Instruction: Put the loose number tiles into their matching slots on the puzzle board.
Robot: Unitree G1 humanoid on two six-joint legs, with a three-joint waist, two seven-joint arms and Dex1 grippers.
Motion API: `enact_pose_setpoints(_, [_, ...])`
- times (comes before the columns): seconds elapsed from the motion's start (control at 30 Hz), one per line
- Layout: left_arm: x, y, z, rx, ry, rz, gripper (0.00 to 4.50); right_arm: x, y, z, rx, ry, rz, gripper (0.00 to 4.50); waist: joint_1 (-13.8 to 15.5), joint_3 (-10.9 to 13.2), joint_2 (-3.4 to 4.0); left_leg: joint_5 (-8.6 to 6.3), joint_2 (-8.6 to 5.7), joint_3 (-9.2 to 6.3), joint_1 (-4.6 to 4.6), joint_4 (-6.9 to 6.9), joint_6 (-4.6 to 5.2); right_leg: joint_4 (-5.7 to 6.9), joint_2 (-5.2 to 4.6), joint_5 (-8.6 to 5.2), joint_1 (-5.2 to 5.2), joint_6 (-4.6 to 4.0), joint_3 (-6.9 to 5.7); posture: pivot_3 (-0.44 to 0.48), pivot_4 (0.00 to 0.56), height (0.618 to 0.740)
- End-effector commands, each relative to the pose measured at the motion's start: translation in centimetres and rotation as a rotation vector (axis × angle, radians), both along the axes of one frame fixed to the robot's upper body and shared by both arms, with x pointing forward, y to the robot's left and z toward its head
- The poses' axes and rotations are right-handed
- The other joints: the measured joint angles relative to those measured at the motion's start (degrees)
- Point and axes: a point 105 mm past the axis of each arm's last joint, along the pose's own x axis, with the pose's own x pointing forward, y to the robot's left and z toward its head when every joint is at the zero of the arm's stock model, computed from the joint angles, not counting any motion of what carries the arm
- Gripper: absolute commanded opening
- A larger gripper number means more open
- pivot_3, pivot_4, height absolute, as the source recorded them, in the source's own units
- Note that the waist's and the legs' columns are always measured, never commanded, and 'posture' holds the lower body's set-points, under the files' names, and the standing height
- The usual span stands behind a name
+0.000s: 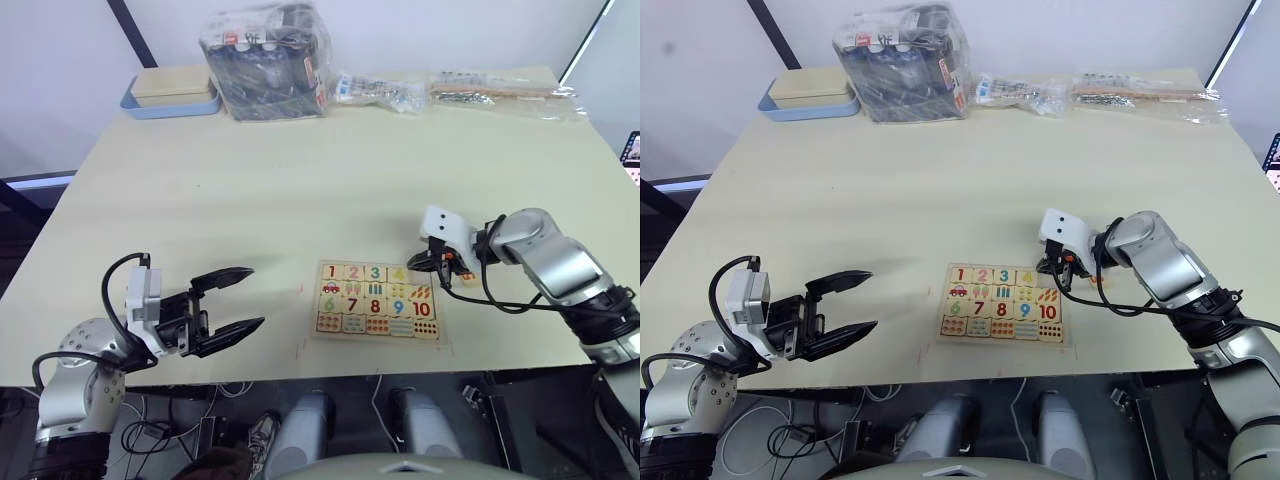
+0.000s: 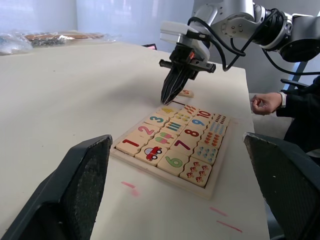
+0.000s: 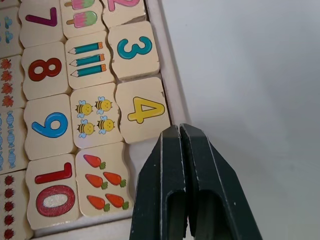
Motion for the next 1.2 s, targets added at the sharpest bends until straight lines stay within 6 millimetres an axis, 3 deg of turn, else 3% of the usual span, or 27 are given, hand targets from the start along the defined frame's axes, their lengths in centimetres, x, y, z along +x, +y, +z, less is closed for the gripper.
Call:
enact_pose_setpoints(0.03, [-0.2,-0.2,0.6,0.011,-0.027,-0.010,4.50,0.3,0.2,0.6,0.004,-0.033,0.007,0.04,0.0,0.0,0.00,0.04,0.00,0.00,0.00,0.00,-0.07,0.00,0.00,0.00,0.00,0.00,0.00,0.000,0.150,0.740])
enact_pose_setpoints(0.9, [-0.3,-0.2,0.5,0.008,-0.026,-0.004,4.50,0.1,0.4,0.6,0.004,-0.032,0.008,0.04,0.0,0.0,0.00,0.03,0.00,0.00,0.03,0.00,-0.06,0.01,0.01,0.01,0.02,0.00,0.01,0.000,0.150,0.740])
enact_pose_setpoints(1.1, [-0.4,-0.2,0.4,0.008,-0.020,0.003,4.50,0.4,-0.9,2.4,0.075,-0.090,-0.021,0.04,0.2,0.0,0.00,0.03,0.00,0.00,0.03,0.00,-0.06,0.01,0.01,0.01,0.02,0.00,0.00,0.000,0.150,0.740])
enact_pose_setpoints(1.2, [-0.5,-0.2,0.3,0.007,-0.012,0.008,4.50,-0.5,-1.1,4.1,0.251,-0.168,0.018,0.04,0.2,0.0,-0.02,0.03,0.00,-0.01,0.01,-0.01,-0.06,-0.02,-0.01,0.01,0.02,0.00,-0.01,0.000,0.150,0.740])
